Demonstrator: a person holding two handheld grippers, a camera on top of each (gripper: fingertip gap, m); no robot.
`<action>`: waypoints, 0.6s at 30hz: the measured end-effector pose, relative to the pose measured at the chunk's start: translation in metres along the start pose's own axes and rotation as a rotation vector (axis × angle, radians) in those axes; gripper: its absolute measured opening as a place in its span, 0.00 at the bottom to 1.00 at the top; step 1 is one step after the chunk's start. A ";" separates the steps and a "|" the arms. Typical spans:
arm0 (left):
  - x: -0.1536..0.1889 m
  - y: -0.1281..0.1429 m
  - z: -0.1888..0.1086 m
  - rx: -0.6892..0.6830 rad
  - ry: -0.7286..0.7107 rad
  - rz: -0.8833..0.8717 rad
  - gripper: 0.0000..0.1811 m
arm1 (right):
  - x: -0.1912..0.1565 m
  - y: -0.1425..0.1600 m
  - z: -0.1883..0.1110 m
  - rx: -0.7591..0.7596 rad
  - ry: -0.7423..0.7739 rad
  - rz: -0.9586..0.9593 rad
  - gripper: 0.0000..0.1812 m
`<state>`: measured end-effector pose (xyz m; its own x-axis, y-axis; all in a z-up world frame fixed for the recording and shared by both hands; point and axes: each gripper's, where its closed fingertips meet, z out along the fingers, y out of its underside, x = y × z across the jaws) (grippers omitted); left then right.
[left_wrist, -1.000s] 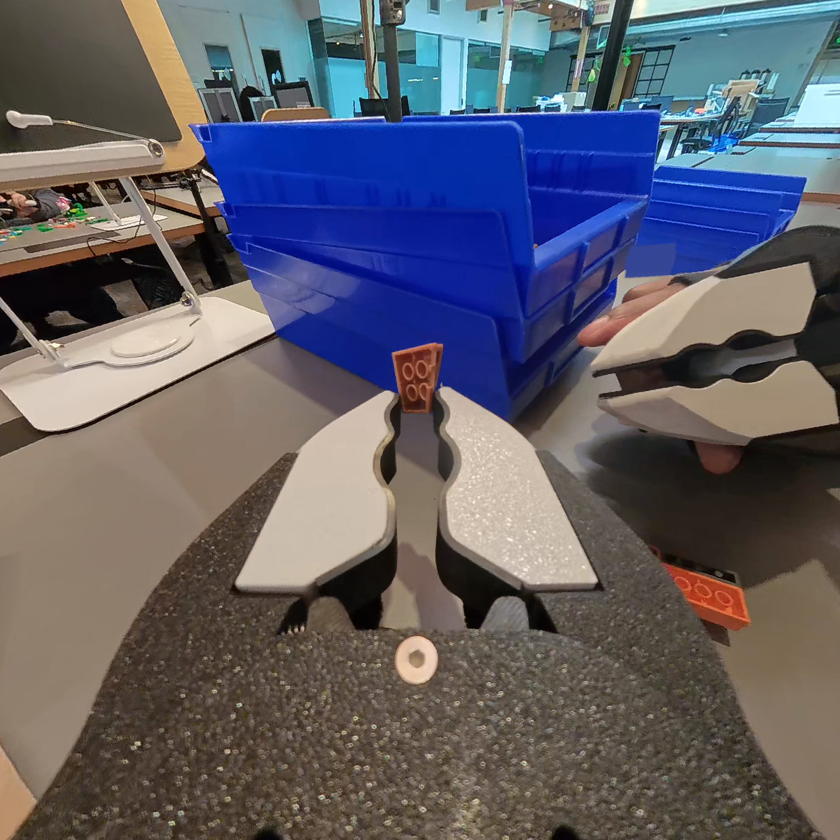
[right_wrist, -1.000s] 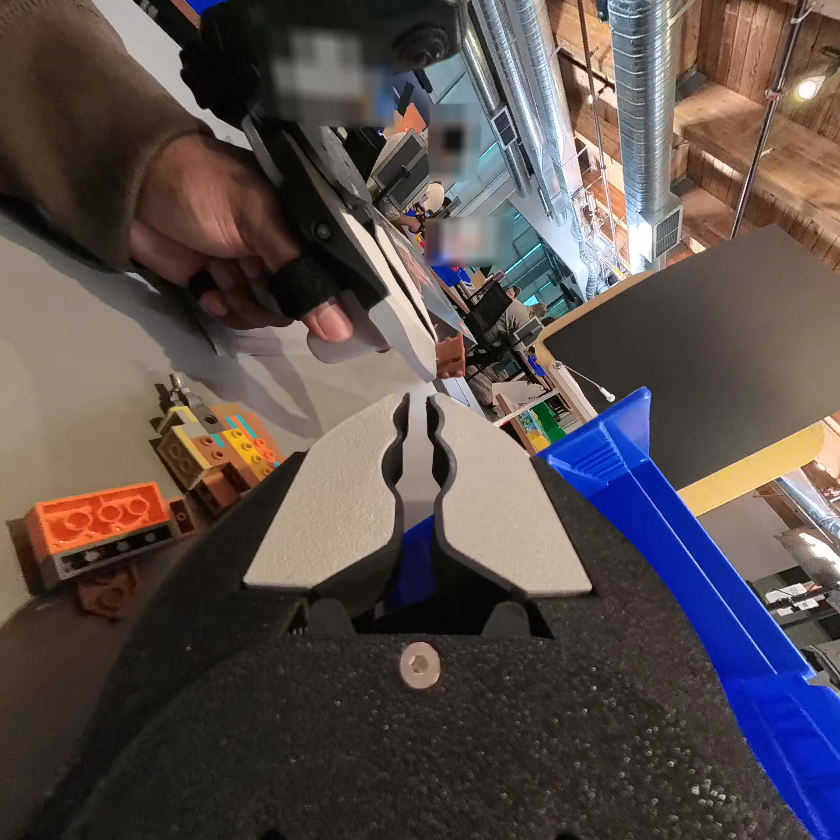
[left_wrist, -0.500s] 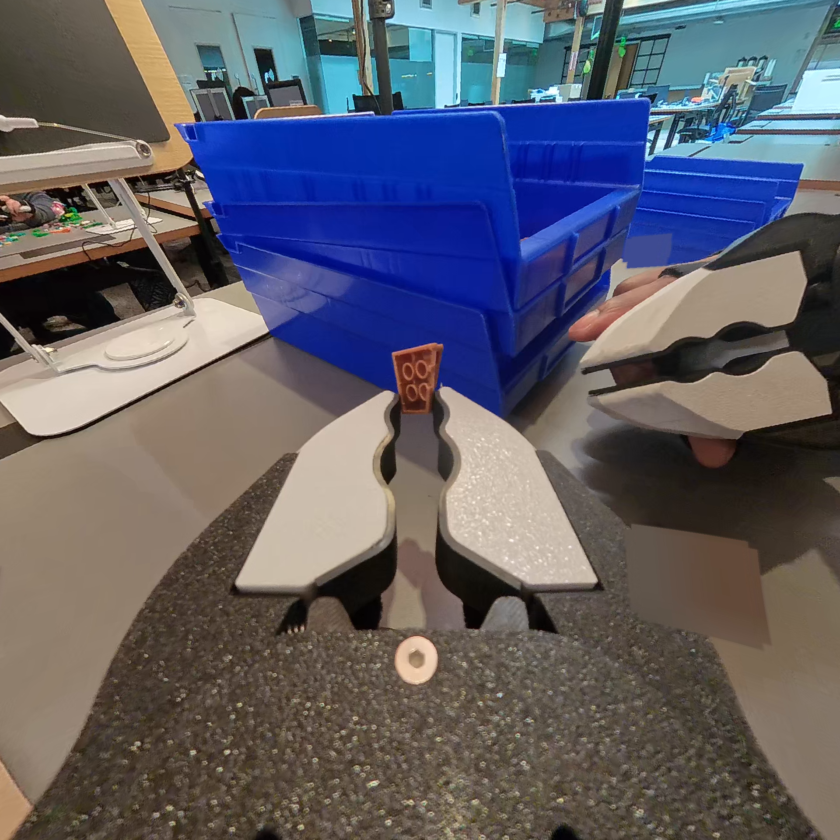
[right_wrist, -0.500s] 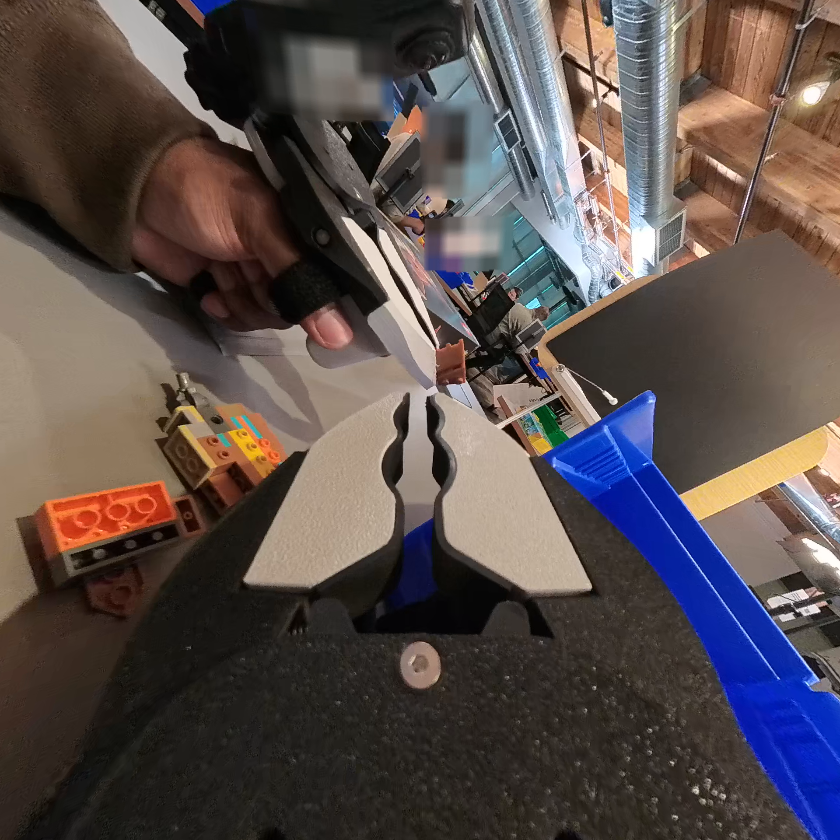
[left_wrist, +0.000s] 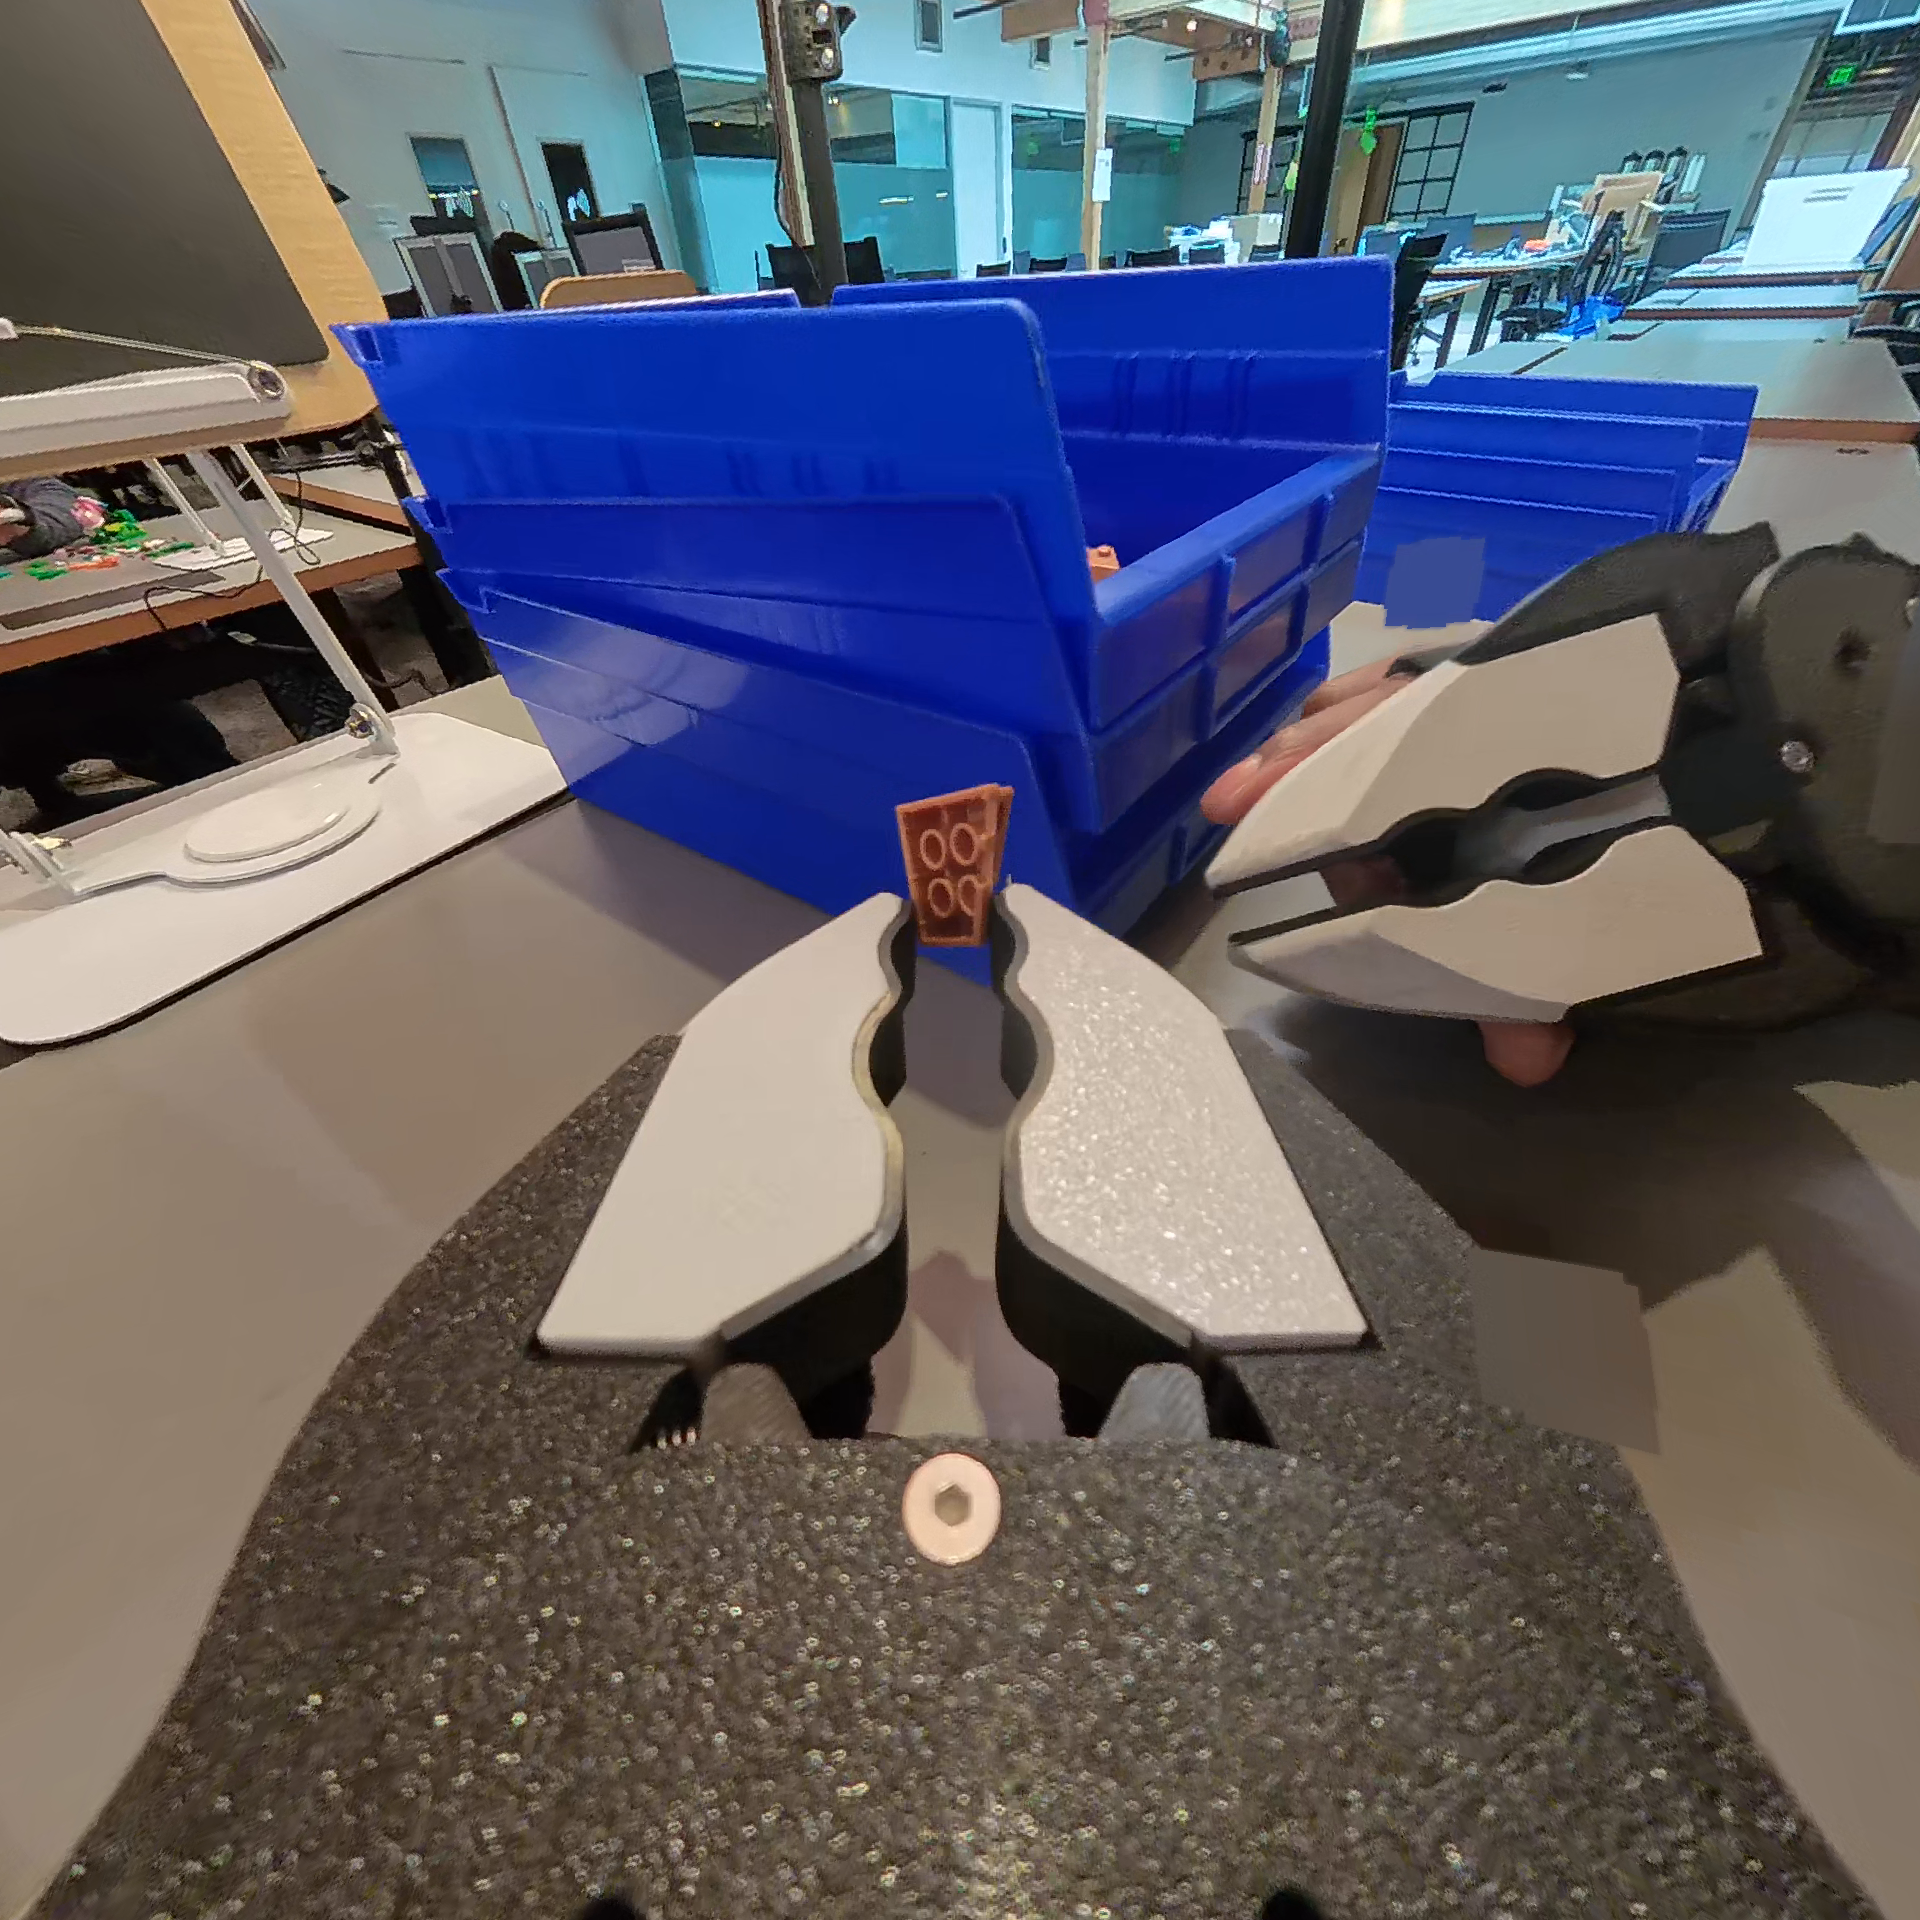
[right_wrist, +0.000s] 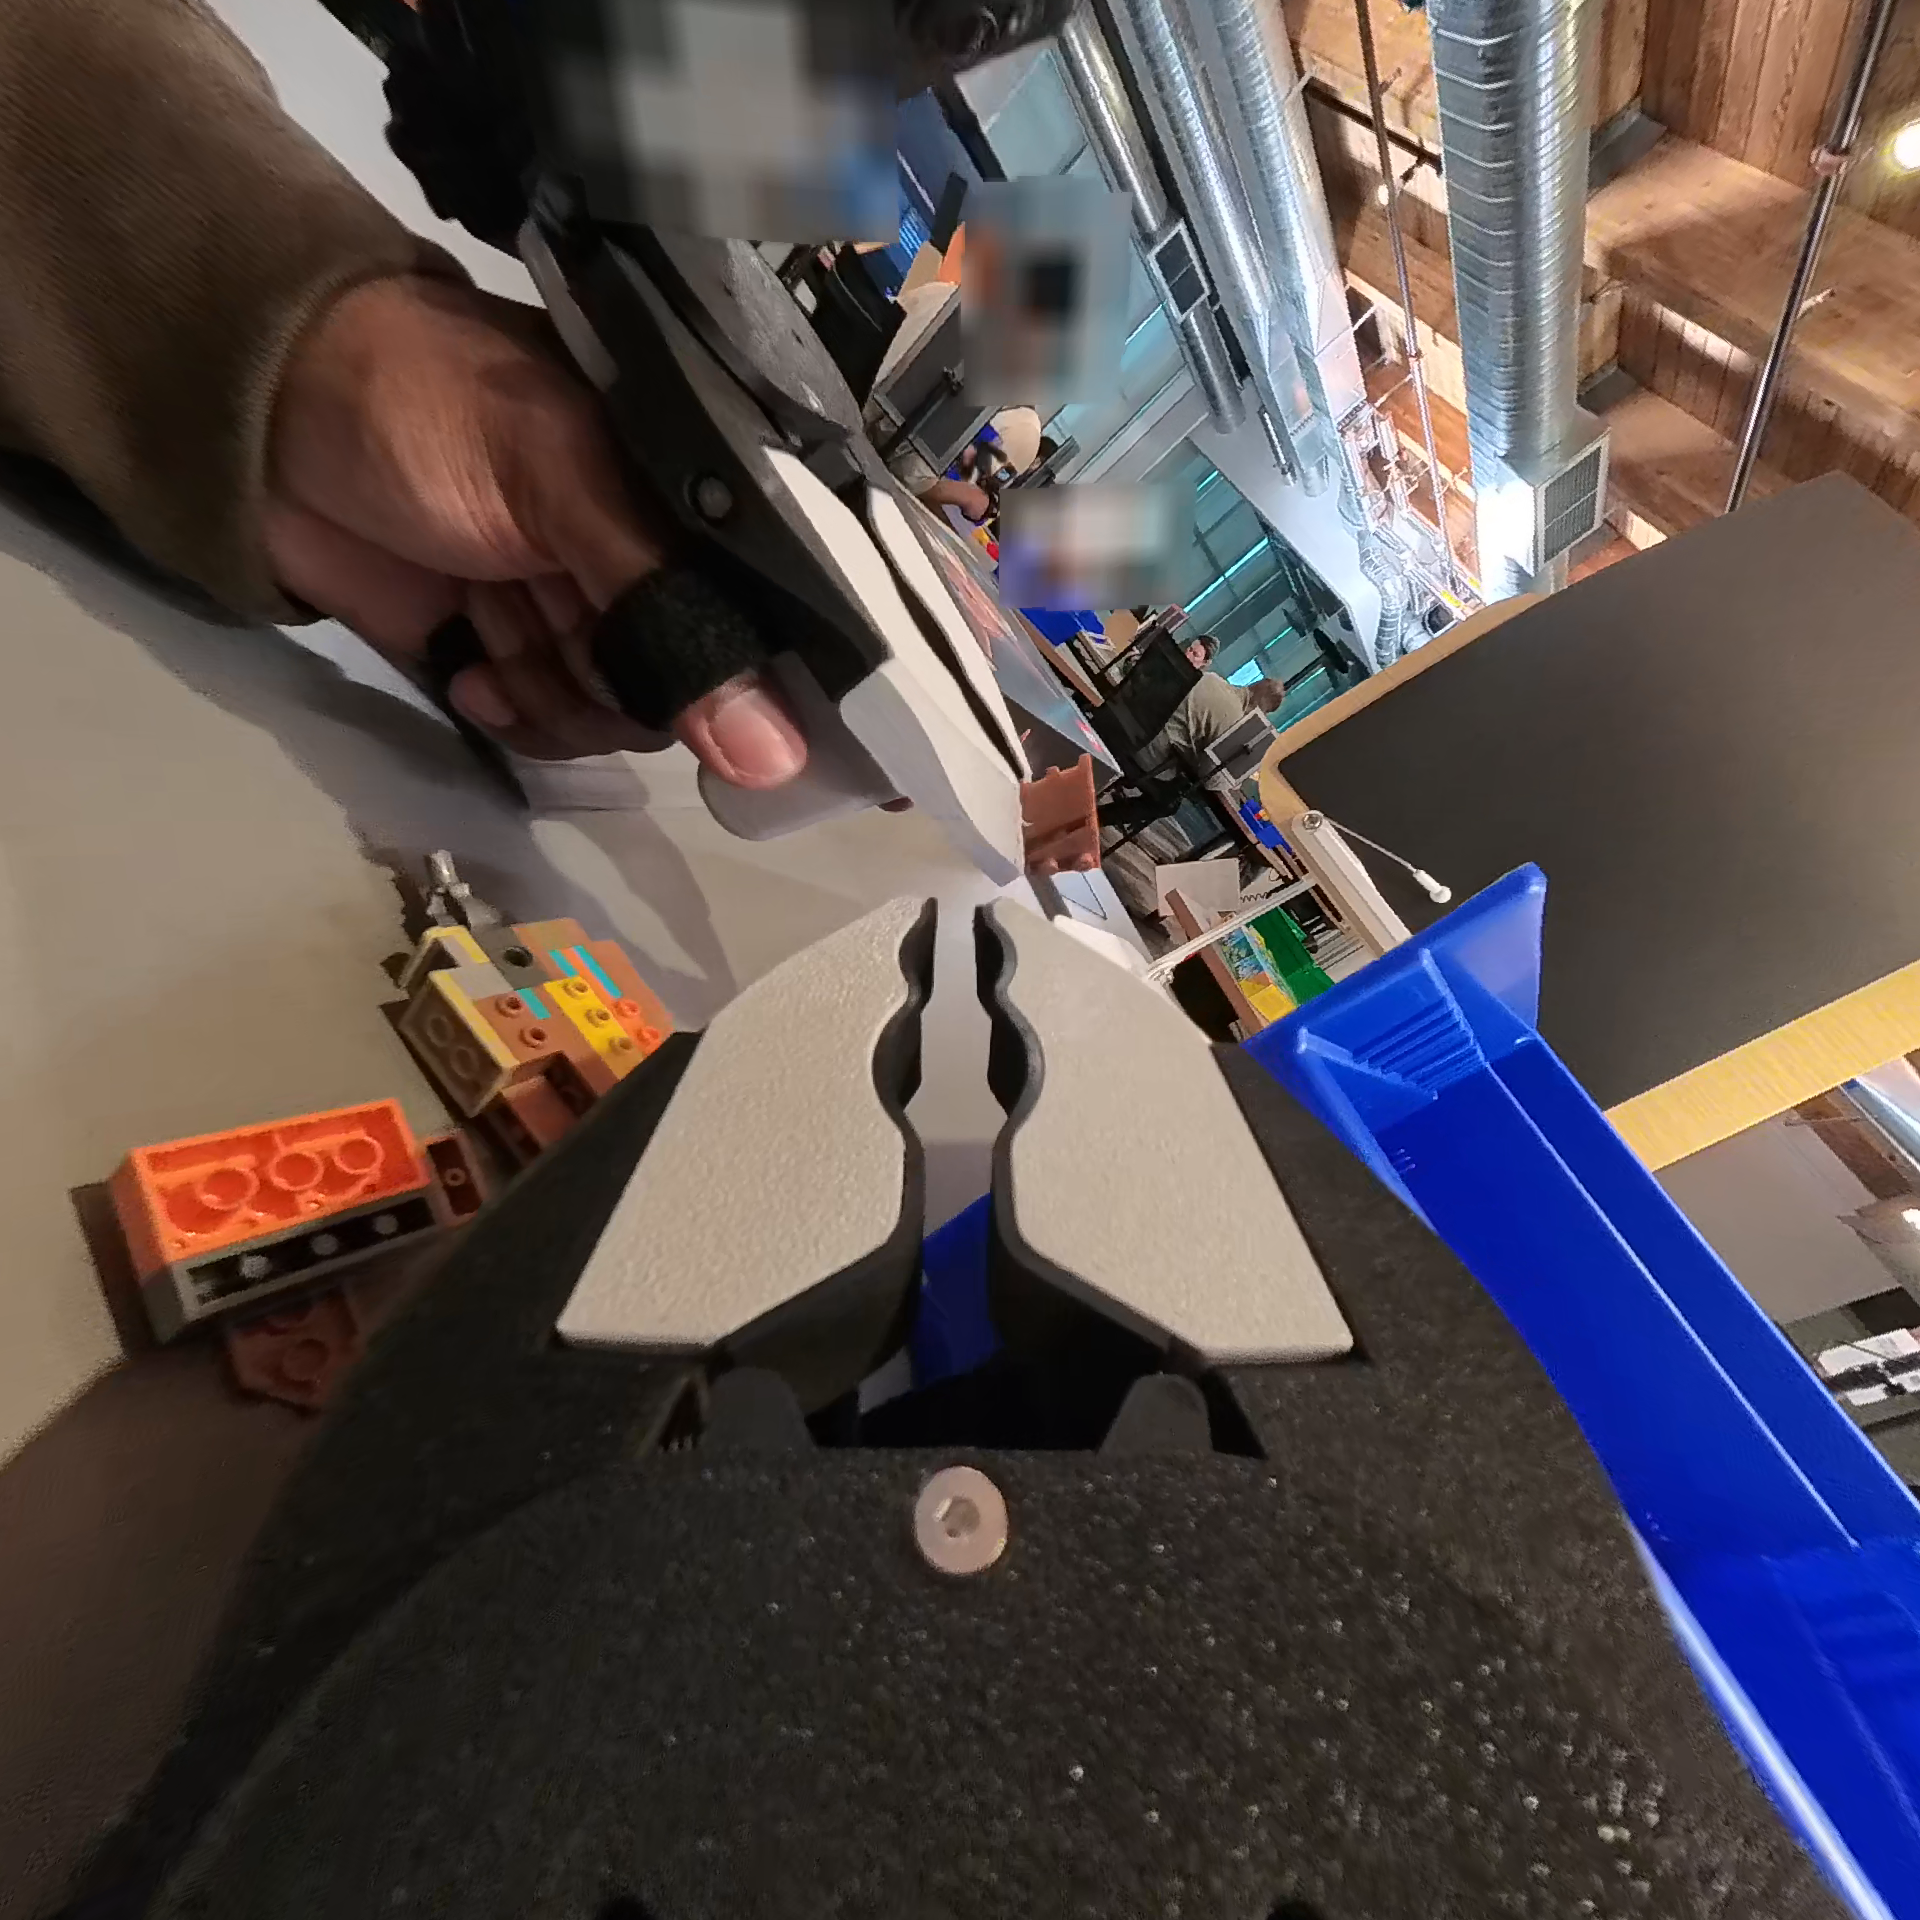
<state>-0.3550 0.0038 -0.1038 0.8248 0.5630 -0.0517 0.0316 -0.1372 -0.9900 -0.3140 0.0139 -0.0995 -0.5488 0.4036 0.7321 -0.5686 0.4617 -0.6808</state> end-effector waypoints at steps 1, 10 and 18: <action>0.001 0.000 0.000 -0.001 0.001 0.003 0.07 | 0.000 0.001 0.000 -0.003 0.000 0.012 0.04; -0.003 0.001 -0.001 0.000 -0.020 0.011 0.07 | 0.011 0.014 0.001 -0.013 0.009 0.178 0.04; -0.006 -0.010 -0.005 0.048 -0.036 0.041 0.07 | 0.017 0.022 0.001 -0.012 0.013 0.288 0.04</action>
<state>-0.3576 -0.0029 -0.0933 0.8039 0.5870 -0.0959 -0.0296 -0.1216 -0.9921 -0.3367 0.0301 -0.1015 -0.6783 0.5296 0.5093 -0.3838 0.3357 -0.8603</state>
